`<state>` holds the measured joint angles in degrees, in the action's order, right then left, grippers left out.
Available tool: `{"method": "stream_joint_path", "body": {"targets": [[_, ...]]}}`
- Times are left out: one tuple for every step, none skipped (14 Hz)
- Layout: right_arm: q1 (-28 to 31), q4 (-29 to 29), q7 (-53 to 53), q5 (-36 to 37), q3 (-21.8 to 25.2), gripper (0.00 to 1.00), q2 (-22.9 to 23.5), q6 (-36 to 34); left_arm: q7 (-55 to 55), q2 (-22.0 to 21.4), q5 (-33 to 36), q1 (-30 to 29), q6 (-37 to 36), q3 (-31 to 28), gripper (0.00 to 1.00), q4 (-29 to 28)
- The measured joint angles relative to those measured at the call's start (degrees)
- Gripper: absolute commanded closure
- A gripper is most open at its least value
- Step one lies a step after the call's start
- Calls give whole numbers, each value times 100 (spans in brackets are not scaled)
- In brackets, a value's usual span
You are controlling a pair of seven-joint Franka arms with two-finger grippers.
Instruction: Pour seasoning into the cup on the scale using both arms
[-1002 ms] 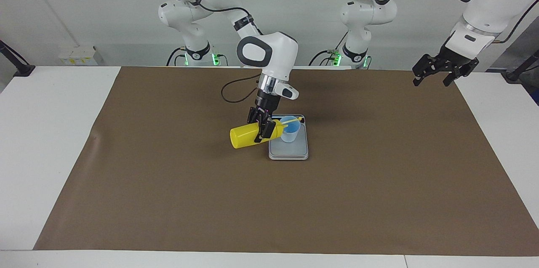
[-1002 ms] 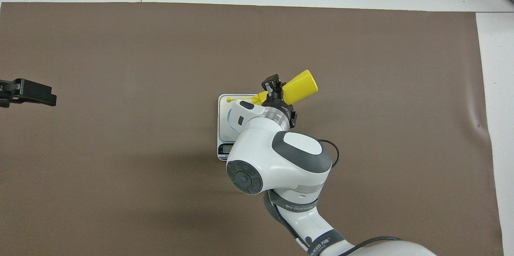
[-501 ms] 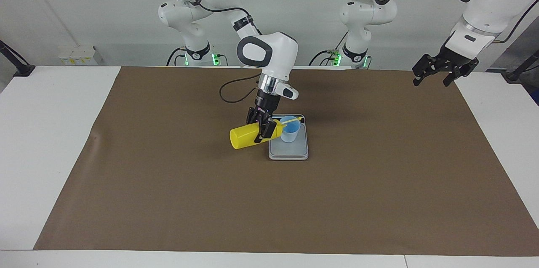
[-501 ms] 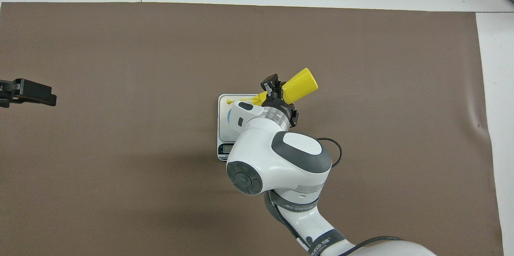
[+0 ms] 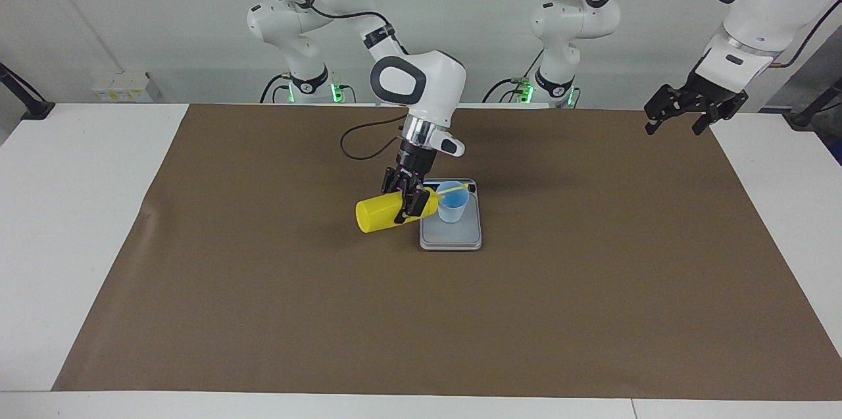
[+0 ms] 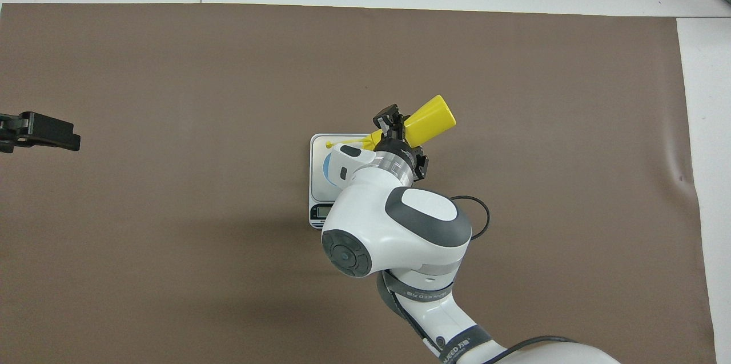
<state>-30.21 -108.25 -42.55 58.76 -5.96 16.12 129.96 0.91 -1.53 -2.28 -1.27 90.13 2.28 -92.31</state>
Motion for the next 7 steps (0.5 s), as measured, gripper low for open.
{"method": "stream_joint_path", "body": {"targets": [[2,3,0,0,1,100,-5,0,0,0,0,0,0,0,0,0],[9,9,0,0,2,100,-18,0,0,0,0,0,0,0,0,0],[16,11,19,0,6,100,-40,1,0,0,0,0,0,0,0,0],[23,11,94,-1,10,100,-62,3,0,0,0,0,0,0,0,0],[30,11,240,-1,10,100,-76,6,0,0,0,0,0,0,0,0],[34,11,368,-1,10,100,-81,7,0,0,0,0,0,0,0,0],[38,11,475,-1,10,100,-81,11,0,0,0,0,0,0,0,0]]}}
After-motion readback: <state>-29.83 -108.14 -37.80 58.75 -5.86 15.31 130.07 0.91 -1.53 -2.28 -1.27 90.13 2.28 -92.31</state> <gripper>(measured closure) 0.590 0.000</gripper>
